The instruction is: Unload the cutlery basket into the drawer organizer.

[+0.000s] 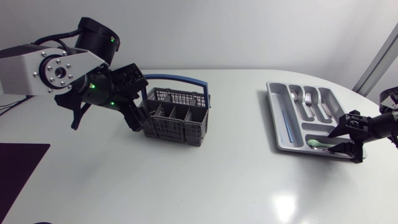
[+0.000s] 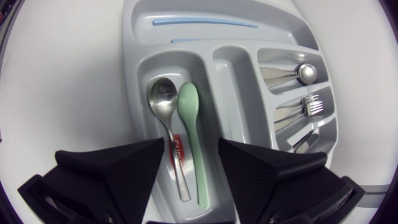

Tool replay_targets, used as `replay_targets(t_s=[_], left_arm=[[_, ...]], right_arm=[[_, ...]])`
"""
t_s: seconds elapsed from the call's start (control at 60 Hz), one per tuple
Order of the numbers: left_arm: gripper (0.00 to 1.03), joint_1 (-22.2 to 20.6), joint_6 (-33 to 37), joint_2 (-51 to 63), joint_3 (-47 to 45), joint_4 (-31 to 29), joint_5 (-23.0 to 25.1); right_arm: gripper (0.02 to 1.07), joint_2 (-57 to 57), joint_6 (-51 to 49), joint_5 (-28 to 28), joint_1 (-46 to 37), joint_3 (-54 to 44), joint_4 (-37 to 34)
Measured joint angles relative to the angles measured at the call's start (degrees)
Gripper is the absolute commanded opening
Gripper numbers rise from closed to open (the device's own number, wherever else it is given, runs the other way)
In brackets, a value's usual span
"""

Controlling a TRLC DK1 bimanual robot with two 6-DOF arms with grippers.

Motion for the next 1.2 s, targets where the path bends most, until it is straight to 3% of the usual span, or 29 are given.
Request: replay_targets(t_s=[0.25, 0.383, 0.5, 0.633, 0.8, 1.2], left_arm=[[0.73, -5.1, -1.8, 1.0, 4.2, -6.8, -6.3], [0.65, -5.9, -4.2, 4.0, 8.7, -10.3, -8.2], [0.65, -5.9, -5.8, 6.8, 11.6, -12.3, -10.1], [0.58, -5.9, -7.4, 9.6, 13.0, -13.1, -12.3], [0.58, -6.1, -9.4, 12.3, 13.9, -14.0, -13.5], [0.55, -6.6, -12.0, 18.4, 17.1, -14.1, -17.2]], right_arm=[[1.02, -7.1, 6.6, 0.3, 1.8, -4.9, -0.3], [1.02, -14.3, 13.5, 0.3, 7.2, -10.4, -0.8], [1.02, -22.1, 19.3, 0.3, 13.4, -14.9, -1.0], [1.02, -30.0, 26.0, 0.9, 20.5, -17.7, -2.5], [1.02, -36.3, 33.9, 2.7, 29.0, -19.1, -3.8], [1.02, -40.6, 48.9, 5.4, 46.0, -22.7, -3.9]])
